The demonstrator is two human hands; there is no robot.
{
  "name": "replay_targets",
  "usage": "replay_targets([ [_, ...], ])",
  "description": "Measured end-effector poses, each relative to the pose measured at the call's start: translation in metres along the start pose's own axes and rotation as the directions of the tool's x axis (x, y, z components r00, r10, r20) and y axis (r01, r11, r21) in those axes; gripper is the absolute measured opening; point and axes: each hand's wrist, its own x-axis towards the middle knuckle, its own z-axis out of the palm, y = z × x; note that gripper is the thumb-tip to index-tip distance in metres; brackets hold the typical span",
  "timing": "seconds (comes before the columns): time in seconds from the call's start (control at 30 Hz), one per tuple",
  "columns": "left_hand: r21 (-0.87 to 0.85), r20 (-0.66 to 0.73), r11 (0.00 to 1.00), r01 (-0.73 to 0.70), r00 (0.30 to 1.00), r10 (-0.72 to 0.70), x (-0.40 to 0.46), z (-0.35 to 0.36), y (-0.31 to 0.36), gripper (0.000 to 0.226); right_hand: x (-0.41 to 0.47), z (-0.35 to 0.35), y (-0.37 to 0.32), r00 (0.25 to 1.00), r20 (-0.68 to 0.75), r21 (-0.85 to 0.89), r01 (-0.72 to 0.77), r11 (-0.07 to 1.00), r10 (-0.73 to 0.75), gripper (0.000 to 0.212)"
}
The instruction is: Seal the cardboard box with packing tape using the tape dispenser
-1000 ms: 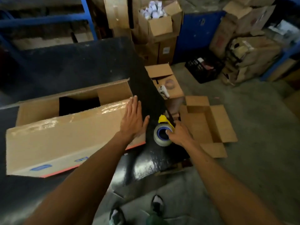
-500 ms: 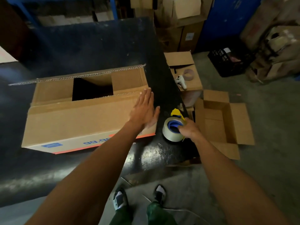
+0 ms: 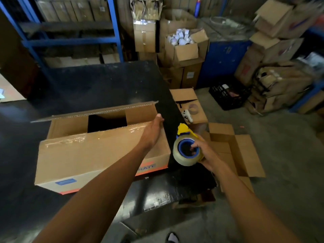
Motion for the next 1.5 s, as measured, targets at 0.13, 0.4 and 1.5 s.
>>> replay_targets([
  [0.13, -0.146, -0.124, 0.989, -0.003, 0.992, -0.016, -0.002, -0.027, 0.026, 0.062, -0.023, 0.031, -0.022, 0.970, -0.082, -0.149, 0.214, 0.965, -0.228, 0.060],
  [0.4, -0.312, 0.246, 0.887, 0.341, 0.930, -0.272, -0.037, -0.108, 0.079, 0.078, -0.051, 0.114, -0.055, 0.771, 0.041, -0.532, 0.555, 0.640, -0.635, 0.058],
  [1.5, -0.301, -0.515, 0.948, 0.107, 0.818, -0.256, 0.006, -0.264, 0.066, 0.012, 0.084, 0.280, -0.137, 0.651, 0.571, -0.608, 0.745, 0.274, -0.500, 0.059],
])
